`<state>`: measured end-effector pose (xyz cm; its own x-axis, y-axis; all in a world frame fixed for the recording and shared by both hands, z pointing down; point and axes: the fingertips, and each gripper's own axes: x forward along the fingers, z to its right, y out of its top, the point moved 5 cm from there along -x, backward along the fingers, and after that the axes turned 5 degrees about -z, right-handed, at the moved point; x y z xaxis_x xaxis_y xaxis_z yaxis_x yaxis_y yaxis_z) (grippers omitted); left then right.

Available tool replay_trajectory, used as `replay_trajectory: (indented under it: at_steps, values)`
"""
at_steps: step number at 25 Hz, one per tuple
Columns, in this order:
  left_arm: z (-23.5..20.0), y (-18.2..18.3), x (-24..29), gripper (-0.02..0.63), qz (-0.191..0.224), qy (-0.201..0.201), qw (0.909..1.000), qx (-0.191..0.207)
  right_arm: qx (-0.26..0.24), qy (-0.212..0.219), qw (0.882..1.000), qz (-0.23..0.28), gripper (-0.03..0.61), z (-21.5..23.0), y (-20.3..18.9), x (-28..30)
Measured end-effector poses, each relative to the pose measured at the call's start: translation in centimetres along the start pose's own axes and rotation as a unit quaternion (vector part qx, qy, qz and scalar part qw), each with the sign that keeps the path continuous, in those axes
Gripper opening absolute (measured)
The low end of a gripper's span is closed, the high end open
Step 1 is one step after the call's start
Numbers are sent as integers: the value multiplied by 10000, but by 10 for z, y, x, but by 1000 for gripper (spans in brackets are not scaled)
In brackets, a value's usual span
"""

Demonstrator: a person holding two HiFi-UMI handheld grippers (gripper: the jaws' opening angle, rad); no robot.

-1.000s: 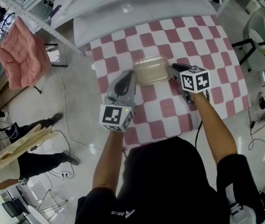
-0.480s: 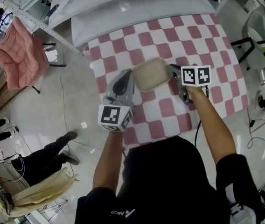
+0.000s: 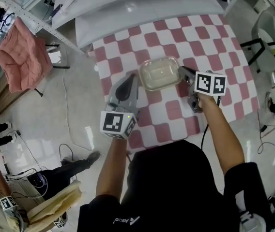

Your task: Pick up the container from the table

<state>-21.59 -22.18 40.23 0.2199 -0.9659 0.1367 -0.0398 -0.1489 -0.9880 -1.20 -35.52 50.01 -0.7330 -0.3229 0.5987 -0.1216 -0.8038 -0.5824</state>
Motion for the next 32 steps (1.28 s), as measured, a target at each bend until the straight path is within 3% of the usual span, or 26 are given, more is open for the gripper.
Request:
replay_trajectory:
  at_steps: [6, 19, 32]
  values:
    - [14, 9, -13, 11, 87, -112, 9999, 79, 132, 84, 9986, 507, 35, -8, 5, -39]
    - [45, 33, -48, 11, 391, -164, 9989, 218, -142, 406, 9894, 1387, 34, -41, 11, -126]
    - [57, 47, -56, 11, 566, -180, 9975, 391, -279, 536, 9842, 1664, 31, -54, 8, -155]
